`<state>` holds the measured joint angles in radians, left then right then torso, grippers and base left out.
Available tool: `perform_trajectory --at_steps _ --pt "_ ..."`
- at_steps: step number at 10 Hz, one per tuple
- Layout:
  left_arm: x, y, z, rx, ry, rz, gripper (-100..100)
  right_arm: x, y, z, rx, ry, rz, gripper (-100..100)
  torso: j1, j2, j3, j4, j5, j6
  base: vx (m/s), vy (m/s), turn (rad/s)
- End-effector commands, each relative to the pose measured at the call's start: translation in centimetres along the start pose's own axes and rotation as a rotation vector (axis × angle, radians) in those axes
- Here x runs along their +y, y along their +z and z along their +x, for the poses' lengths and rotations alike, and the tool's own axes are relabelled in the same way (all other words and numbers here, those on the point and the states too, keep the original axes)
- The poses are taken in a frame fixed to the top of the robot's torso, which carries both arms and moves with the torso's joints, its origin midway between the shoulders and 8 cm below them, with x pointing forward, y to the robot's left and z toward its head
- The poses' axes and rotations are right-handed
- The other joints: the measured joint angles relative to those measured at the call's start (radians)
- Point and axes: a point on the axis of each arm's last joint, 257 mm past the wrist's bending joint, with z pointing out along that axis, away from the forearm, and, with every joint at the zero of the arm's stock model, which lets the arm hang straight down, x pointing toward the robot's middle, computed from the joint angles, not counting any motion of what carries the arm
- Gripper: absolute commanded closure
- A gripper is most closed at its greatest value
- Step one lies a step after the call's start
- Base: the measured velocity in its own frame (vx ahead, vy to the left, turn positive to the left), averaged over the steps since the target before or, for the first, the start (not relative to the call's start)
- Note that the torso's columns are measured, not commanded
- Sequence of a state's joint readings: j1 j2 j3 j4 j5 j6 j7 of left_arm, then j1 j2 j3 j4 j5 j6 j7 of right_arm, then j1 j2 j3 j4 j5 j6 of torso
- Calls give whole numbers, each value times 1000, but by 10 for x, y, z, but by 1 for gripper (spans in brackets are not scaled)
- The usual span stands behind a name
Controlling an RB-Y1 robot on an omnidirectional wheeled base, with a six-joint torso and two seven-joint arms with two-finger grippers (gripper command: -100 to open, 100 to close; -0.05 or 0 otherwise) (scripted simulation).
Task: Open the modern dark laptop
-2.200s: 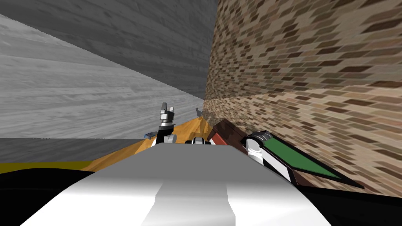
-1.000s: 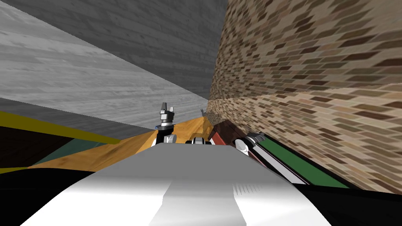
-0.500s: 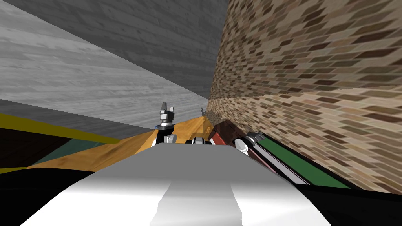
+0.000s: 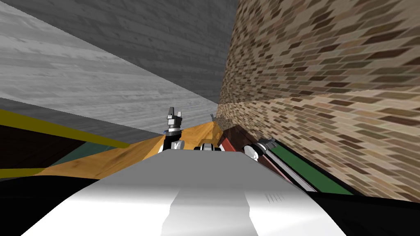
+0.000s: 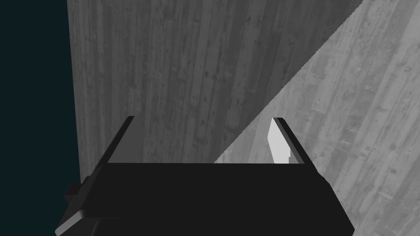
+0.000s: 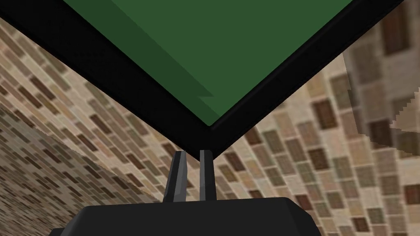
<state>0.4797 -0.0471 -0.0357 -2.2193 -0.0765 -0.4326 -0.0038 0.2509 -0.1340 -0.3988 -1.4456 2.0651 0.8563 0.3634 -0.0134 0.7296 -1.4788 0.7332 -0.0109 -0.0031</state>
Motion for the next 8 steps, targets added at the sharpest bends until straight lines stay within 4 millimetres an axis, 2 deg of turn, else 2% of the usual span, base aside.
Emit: perform_trajectory --at_steps 1,6,7,8 --pt "0 0 0 0 0 0 0 -3 -17 0 -8 15 31 100 1 -1 -1 0 1 -1 -72 -53 122" --pt "0 0 0 0 0 0 0 -3 -17 0 -8 15 31 100 3 5 2 2 4 4 -1 1 -8" --pt "0 0 0 0 0 0 0 -8 -25 -2 -17 24 57 100 3 6 3 2 4 5 -31 -35 106" --pt "0 0 0 0 0 0 0 -12 -6 -10 -22 20 44 -100 3 8 3 4 5 3 -17 20 -7"
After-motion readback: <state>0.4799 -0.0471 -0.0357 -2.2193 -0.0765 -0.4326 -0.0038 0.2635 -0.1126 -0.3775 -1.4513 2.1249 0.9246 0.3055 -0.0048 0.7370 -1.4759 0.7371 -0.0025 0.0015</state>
